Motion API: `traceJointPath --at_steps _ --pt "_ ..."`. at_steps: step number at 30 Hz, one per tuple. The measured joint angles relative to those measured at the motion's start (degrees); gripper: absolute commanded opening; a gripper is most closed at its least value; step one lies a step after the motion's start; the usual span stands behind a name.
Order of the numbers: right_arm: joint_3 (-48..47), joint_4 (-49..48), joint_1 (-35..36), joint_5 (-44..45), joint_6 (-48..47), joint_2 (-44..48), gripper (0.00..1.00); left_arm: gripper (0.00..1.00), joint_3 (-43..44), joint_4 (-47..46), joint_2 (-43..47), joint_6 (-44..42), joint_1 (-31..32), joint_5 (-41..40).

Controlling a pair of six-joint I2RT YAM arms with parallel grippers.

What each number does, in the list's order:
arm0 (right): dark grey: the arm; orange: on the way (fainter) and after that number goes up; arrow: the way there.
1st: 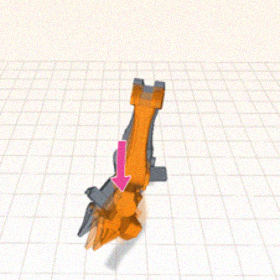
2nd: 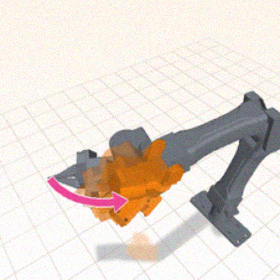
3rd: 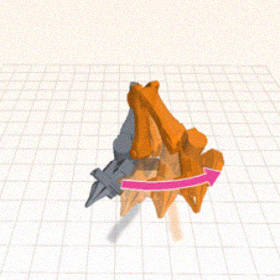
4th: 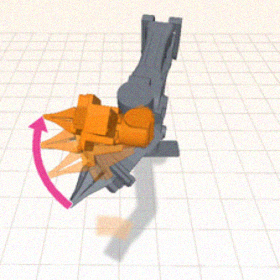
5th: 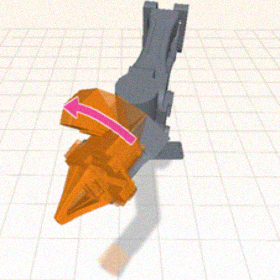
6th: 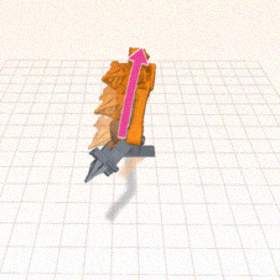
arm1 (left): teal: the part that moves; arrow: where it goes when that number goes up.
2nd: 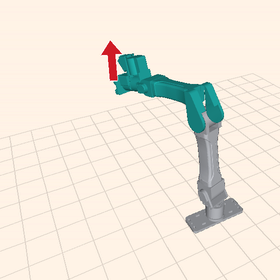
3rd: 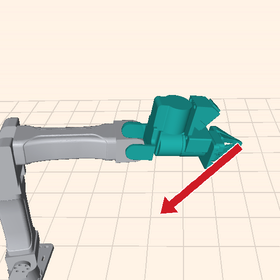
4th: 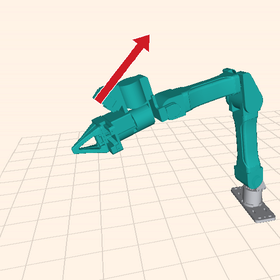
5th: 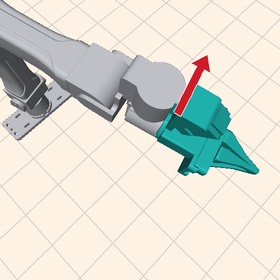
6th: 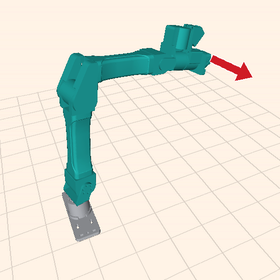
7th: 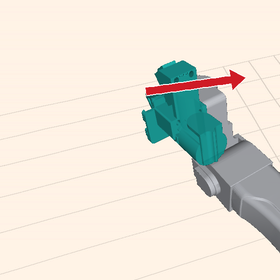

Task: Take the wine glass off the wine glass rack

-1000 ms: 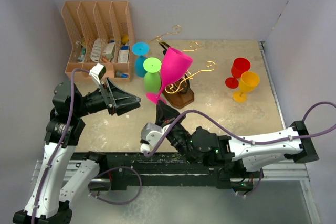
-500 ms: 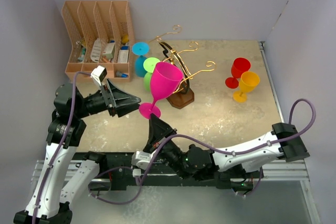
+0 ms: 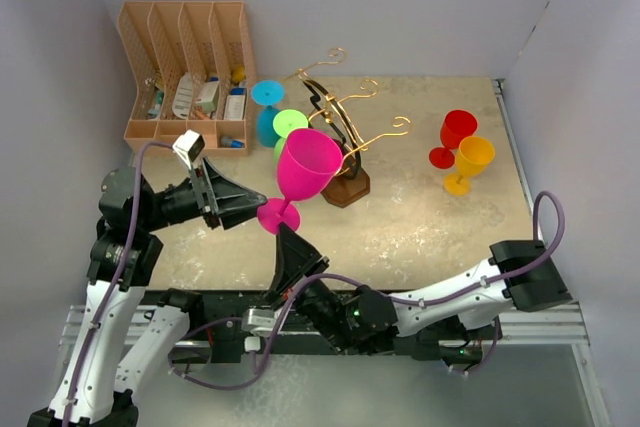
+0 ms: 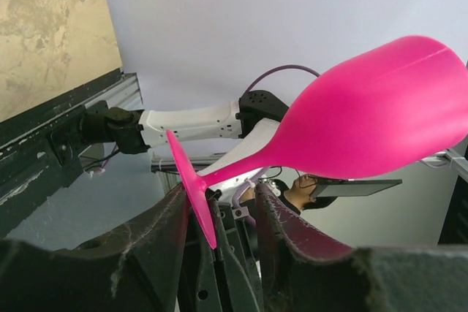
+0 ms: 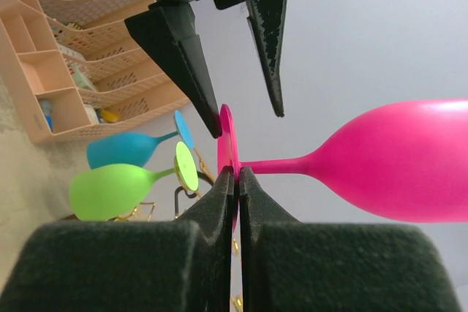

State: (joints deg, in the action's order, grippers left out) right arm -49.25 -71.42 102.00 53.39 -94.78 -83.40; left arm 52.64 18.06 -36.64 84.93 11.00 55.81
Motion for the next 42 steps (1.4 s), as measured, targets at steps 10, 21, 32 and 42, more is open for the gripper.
traceJointPath --at_steps 10,21,32,42 --pt "0.7 -6.9 0.3 -1.9 -6.3 -1.4 0.0 0.17 -0.1 0.2 -0.3 -0.2 0.0 1.4" --pt "0.8 -8.0 0.4 -2.6 -9.2 -3.2 0.0 0.3 -0.1 -0.1 -0.7 -0.3 0.0 2.5" --pt "0.8 -9.9 0.4 -3.4 -11.5 -4.2 0.0 0.0 -0.1 -0.4 -1.0 -0.1 0.0 3.4" --pt "0.8 -5.8 1.2 1.0 -6.6 -2.0 0.42 0.0 -7.2 -9.0 0.0 1.6 0.0 2.7"
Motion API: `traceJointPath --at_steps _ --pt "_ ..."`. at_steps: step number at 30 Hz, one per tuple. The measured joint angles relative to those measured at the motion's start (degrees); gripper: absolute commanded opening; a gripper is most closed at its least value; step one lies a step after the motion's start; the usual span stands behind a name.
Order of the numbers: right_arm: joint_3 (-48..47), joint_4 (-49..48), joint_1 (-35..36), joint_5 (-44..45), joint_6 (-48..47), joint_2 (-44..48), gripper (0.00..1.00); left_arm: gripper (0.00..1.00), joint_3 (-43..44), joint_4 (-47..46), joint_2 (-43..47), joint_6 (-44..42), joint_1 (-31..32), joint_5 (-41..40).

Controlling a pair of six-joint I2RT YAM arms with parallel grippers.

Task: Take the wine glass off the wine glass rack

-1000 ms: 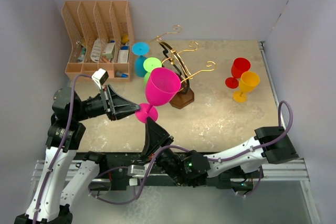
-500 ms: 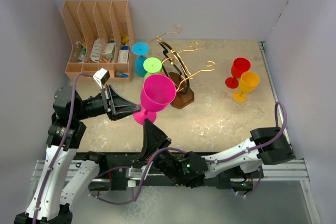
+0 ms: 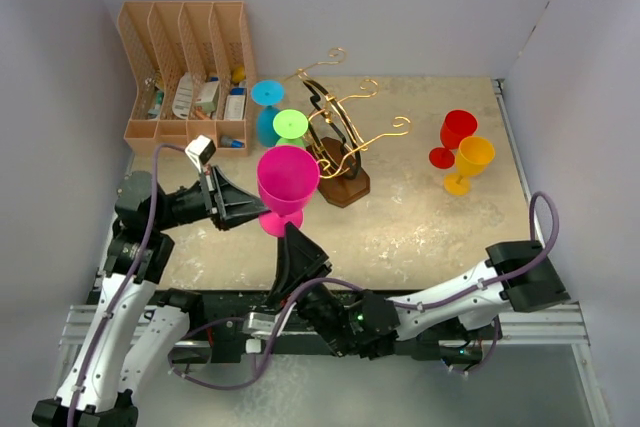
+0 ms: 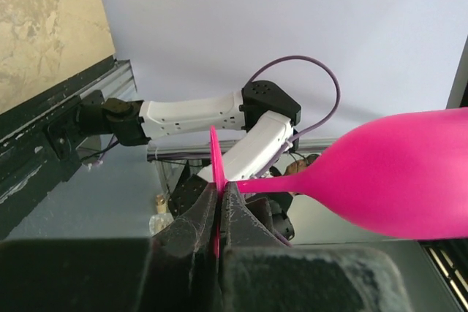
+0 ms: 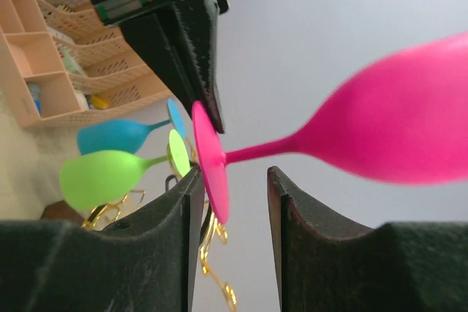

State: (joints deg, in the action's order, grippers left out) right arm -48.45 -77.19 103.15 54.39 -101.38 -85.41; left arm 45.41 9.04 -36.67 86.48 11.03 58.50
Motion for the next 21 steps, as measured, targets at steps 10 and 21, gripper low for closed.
traceJointPath --at_steps 10,21 --pt "-0.1 4.9 2.7 12.1 5.7 6.3 0.41 0.0 -15.3 -23.0 -1.8 9.6 0.2 -4.2" --pt "-6.7 17.5 3.0 20.6 19.1 23.1 0.4 0.0 -22.6 -37.8 -8.3 12.0 0.0 -7.9"
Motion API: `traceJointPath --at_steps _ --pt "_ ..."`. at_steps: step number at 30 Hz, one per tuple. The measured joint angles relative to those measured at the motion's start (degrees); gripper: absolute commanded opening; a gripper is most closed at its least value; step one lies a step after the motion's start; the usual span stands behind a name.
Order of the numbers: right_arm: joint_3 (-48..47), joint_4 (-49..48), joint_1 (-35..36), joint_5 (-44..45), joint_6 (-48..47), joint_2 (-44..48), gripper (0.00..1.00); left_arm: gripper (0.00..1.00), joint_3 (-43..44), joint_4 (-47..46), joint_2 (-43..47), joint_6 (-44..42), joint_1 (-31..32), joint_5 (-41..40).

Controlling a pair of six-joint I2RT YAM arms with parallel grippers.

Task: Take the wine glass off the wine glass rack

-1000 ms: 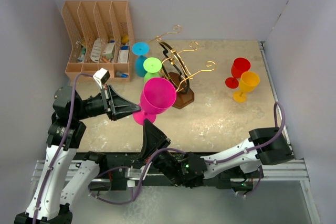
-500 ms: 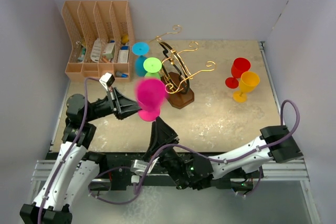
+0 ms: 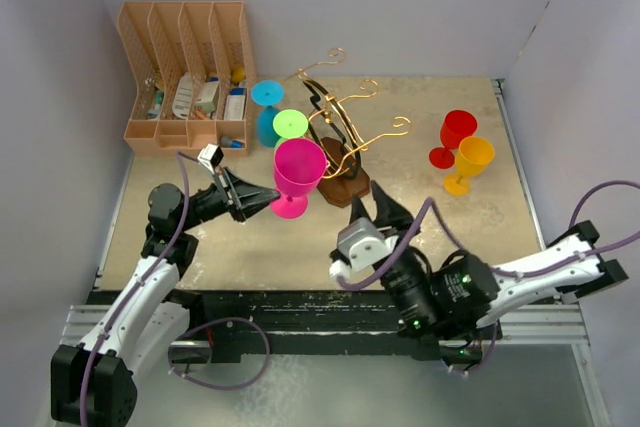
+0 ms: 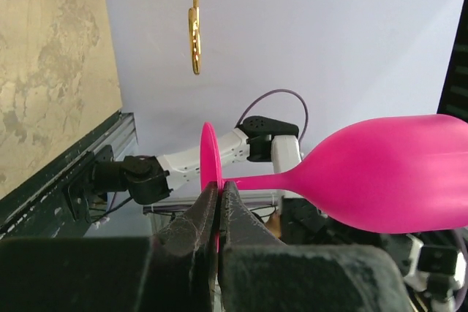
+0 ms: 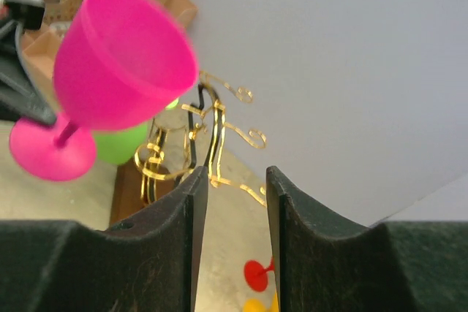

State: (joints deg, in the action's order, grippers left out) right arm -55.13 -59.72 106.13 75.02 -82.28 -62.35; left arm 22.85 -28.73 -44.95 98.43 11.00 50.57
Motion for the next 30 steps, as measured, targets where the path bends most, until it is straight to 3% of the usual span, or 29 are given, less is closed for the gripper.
traceJointPath --at_steps 5,12,17,22,30 --pt "-22.4 40.4 -3.8 -3.9 32.5 0.0 0.42 0.0 0.0 -0.7 0.0 -3.1 0.0 0.3" --pt "-47.4 78.1 -24.3 -19.3 64.0 -7.5 0.42 0.0 1.8 7.6 3.2 -11.7 0.0 0.8" --pt "-59.9 95.5 -32.1 -37.9 77.8 -15.3 0.42 0.0 6.2 15.3 5.1 -18.8 0.0 0.9" --pt "-64.1 107.8 -38.8 -55.8 85.3 -18.2 0.41 0.0 7.6 18.9 5.6 -22.0 0.0 1.1" --pt "-62.5 114.3 -40.5 -67.5 89.7 -14.1 0.41 0.0 7.6 20.9 5.9 -22.9 0.0 1.1"
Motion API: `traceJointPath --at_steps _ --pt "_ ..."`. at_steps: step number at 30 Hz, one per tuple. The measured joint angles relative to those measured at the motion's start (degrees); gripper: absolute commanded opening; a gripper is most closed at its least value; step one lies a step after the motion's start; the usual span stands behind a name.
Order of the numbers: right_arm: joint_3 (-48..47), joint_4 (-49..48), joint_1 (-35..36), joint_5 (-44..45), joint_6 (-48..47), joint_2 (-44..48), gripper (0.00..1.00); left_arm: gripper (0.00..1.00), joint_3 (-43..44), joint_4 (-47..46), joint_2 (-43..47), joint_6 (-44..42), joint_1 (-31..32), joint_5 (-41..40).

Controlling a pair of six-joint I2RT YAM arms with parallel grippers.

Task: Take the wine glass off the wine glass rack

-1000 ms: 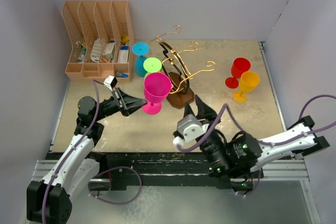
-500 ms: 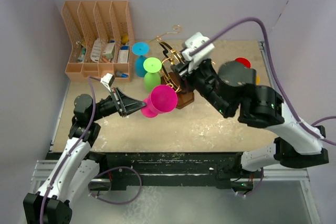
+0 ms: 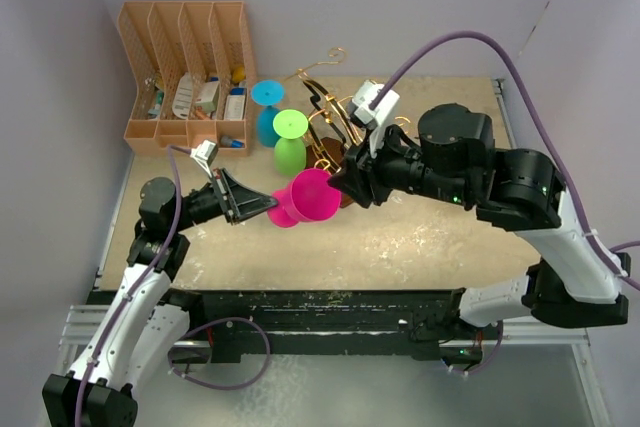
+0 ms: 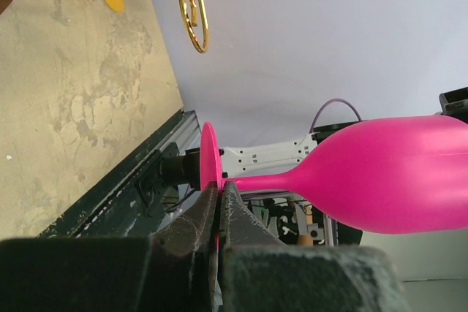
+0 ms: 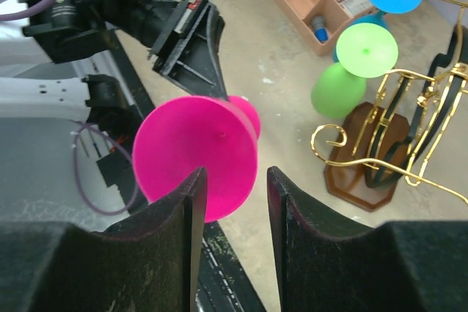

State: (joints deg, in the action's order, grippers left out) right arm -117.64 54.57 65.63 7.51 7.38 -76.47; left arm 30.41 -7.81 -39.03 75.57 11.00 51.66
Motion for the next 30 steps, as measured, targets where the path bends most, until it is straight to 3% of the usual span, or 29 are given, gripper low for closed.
traceJointPath --at_steps 15,17,20,24,25,30 --pt "4.9 0.0 -1.8 -2.3 1.1 -1.9 0.39 0.0 0.2 0.1 0.5 0.0 0.0 0.2" --pt "5.2 0.0 -2.2 -2.3 1.1 -1.9 0.31 0.0 0.4 0.2 0.6 0.1 0.0 0.3" --pt "5.7 -0.1 -2.7 -2.4 1.2 -1.9 0.04 0.0 1.0 0.2 0.6 0.1 0.0 0.4" --pt "5.9 -0.4 -3.5 -2.3 1.6 -1.9 0.0 0.0 1.4 0.2 0.7 0.1 0.0 0.5" --pt "6.0 -0.4 -3.8 -2.2 1.7 -1.9 0.0 0.02 1.4 0.2 0.6 0.1 0.0 0.5" --pt "6.1 -0.4 -6.1 -2.2 2.6 -1.7 0.0 0.47 3.1 2.2 0.5 -0.8 0.0 0.5"
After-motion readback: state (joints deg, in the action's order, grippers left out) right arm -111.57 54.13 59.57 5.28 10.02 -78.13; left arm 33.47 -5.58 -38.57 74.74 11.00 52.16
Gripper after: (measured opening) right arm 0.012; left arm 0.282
